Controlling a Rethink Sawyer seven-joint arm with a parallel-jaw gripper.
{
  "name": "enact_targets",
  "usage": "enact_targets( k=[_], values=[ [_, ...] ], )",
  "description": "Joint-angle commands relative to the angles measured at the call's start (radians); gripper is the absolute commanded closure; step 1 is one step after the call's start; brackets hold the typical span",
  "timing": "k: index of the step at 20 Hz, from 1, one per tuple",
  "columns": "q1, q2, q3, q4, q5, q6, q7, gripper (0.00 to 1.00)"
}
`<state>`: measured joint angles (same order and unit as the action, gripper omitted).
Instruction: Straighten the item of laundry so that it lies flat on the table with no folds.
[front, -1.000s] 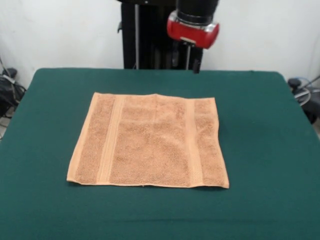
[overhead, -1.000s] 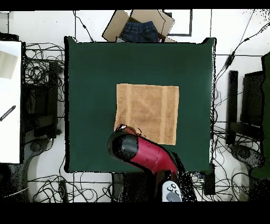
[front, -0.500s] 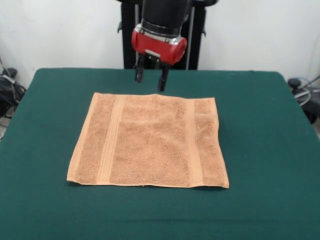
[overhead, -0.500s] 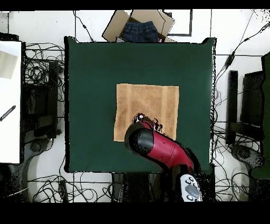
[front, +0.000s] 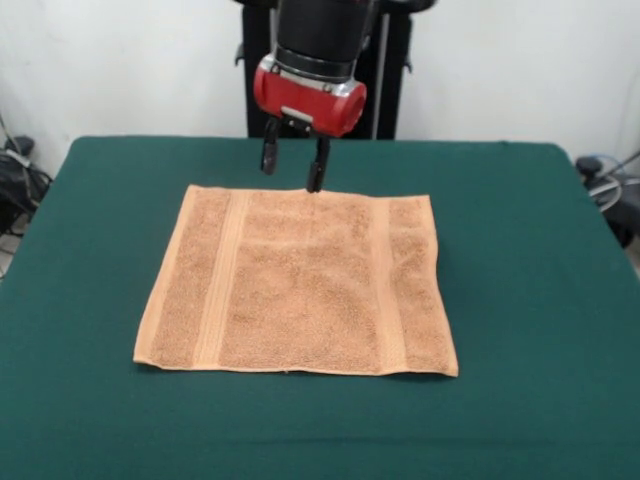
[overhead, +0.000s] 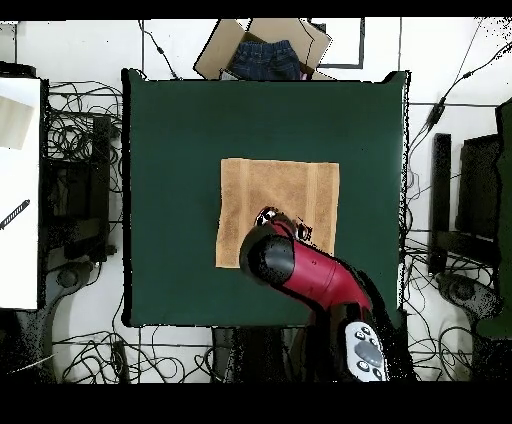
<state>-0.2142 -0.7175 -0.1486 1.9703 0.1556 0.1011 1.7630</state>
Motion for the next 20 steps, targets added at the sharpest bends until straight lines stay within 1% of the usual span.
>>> enact_targets(
  k=[1,10,12,20],
  values=[
    [0.007,0.000,0.069,-0.063,-0.045,0.175,0.049,0.00],
    [-0.028,-0.011,0.074,-0.113,-0.074,0.251,0.017,0.00],
    [-0.016,-0.022,0.069,-0.124,-0.075,0.283,0.026,0.00],
    [-0.009,-0.059,0.062,-0.131,-0.091,0.344,0.039,0.00]
  ],
)
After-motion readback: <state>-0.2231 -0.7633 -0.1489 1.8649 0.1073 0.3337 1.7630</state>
